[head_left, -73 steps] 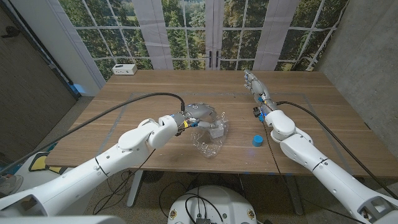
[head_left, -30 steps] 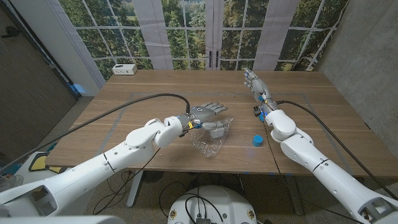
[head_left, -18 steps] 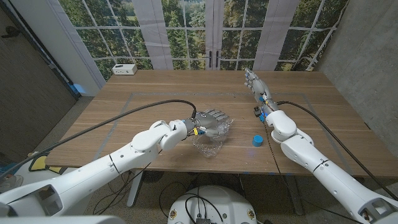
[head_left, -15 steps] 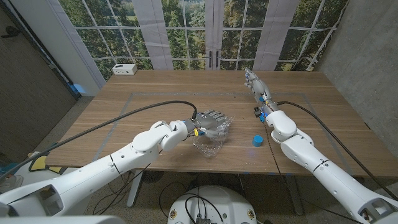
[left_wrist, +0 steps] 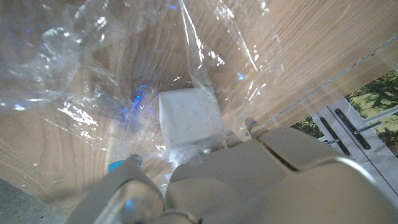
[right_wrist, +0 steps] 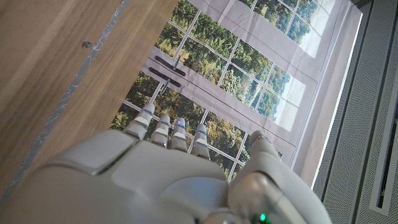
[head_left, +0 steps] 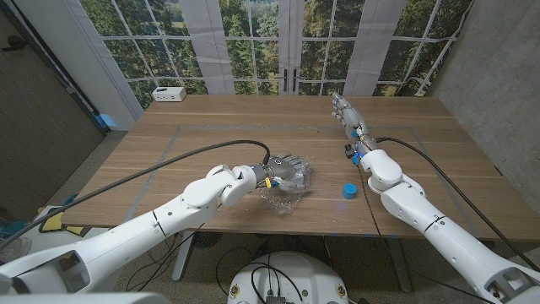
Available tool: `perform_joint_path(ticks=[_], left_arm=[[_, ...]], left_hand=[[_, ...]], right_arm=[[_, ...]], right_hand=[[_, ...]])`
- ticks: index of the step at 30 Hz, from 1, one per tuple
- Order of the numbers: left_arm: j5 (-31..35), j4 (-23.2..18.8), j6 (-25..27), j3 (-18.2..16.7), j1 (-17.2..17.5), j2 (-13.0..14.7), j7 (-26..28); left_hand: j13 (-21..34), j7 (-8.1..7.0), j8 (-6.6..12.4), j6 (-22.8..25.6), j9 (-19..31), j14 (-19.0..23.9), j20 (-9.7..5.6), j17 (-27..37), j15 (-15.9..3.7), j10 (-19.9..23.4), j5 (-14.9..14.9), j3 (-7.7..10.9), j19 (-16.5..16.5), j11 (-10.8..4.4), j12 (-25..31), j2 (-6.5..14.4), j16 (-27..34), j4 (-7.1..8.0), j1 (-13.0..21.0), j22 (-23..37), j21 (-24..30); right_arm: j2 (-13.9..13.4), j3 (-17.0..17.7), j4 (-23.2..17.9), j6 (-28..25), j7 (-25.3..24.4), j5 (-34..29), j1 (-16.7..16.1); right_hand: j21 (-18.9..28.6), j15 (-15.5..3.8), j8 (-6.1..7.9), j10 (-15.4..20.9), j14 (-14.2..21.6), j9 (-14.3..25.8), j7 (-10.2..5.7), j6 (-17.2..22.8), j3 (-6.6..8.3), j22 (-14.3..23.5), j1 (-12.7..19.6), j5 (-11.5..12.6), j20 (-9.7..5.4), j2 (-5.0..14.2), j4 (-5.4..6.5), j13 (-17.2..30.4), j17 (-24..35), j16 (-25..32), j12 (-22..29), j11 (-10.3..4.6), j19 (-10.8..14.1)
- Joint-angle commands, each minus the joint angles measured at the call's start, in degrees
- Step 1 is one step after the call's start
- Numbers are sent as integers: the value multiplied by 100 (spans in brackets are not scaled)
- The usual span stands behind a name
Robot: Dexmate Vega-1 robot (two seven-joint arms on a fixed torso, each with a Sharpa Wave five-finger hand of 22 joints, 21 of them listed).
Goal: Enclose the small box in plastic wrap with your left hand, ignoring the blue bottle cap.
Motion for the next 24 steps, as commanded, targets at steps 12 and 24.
perform_joint_path(ticks=[12,24], left_arm=[[37,54,-517,-344,395,134,2029],[-2259,690,-2149,-643,175,200,1812]], left_hand=[[39,-100,215,-1817,6,-1878,374,-64,324,-1539,-121,421,-1956,281,318,515,180,-705,886,-103,278],[20,-730,468,313,-14,-296,550,-79,162,149,-363,1165,-409,6,630,562,193,-1184,1628,-113,721]], right_arm=[[43,-73,89,-90,39,-7,140],[3,-86,-79,-238,-46,-51,103]], right_hand=[[17,7,2,31,2,12,-24,34,33,8,-58,5,-8,-17,30,13,6,8,-11,7,6],[16,0,-1,29,4,12,-24,29,37,8,-50,6,-7,-20,27,13,2,7,-12,7,5]])
